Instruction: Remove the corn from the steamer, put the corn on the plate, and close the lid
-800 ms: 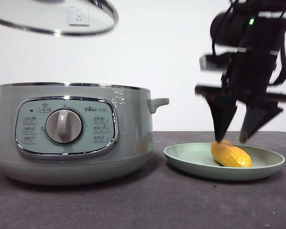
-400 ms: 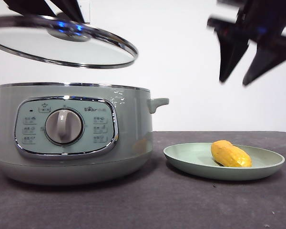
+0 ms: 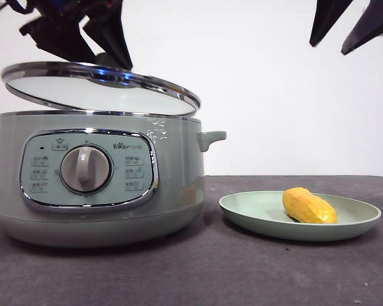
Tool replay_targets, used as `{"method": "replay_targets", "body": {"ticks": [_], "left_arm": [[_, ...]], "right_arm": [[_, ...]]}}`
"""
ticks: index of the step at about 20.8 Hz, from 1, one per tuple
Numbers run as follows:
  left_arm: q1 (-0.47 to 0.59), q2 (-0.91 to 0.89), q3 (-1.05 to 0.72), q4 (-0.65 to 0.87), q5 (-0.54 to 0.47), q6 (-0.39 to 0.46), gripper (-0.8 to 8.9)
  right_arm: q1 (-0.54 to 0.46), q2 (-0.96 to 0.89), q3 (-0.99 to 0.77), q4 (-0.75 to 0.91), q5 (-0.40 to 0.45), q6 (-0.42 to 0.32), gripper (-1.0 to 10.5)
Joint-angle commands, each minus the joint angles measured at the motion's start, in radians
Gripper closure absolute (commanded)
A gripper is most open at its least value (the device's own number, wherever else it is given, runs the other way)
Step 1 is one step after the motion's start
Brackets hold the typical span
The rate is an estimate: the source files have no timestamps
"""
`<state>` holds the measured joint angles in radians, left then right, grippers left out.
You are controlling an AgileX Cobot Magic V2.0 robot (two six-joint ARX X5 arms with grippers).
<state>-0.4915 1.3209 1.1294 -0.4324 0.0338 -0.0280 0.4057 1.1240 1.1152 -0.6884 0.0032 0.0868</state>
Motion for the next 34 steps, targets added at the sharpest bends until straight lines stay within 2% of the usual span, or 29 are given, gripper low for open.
{"method": "replay_targets", "body": {"ticks": [1,13,26,27,28,29,30,34], "left_arm": [[-0.015,0.008,0.01,0.026,-0.001,-0.01,8.23],[-0.018,0.03,0.01,-0.051,-0.086,0.003,8.23],[-0.018,0.03,0.01,-0.121,-0.084,0.003,8.07],[-0.018,0.03,0.01,-0.12,-0.084,0.003,7.56],[-0.018,0.03,0.01,-0.119,-0.084,0.003,6.27],[-0.018,0.03,0.01,-0.118,-0.085,0.002,4.32],[-0.018,0.03,0.01,-0.117,-0.085,0.002,3.25],[-0.018,0.028,0.01,-0.093,-0.085,0.002,3.1]], "right_arm": [[0.0,-0.005,-0.007,-0.001,0.003,0.01,6.9],[0.0,-0.005,-0.007,-0.013,0.003,0.009,6.9],[0.0,-0.005,-0.007,-0.013,0.003,0.009,7.0],[0.0,-0.005,-0.007,-0.013,0.003,0.009,7.0],[0.0,-0.005,-0.007,-0.013,0.003,0.009,7.0],[0.0,-0.005,-0.007,-0.013,0.003,0.009,7.0],[0.0,-0.005,-0.007,-0.013,0.003,0.009,7.0],[0.0,-0.005,-0.007,-0.013,0.002,0.009,7.0]]}}
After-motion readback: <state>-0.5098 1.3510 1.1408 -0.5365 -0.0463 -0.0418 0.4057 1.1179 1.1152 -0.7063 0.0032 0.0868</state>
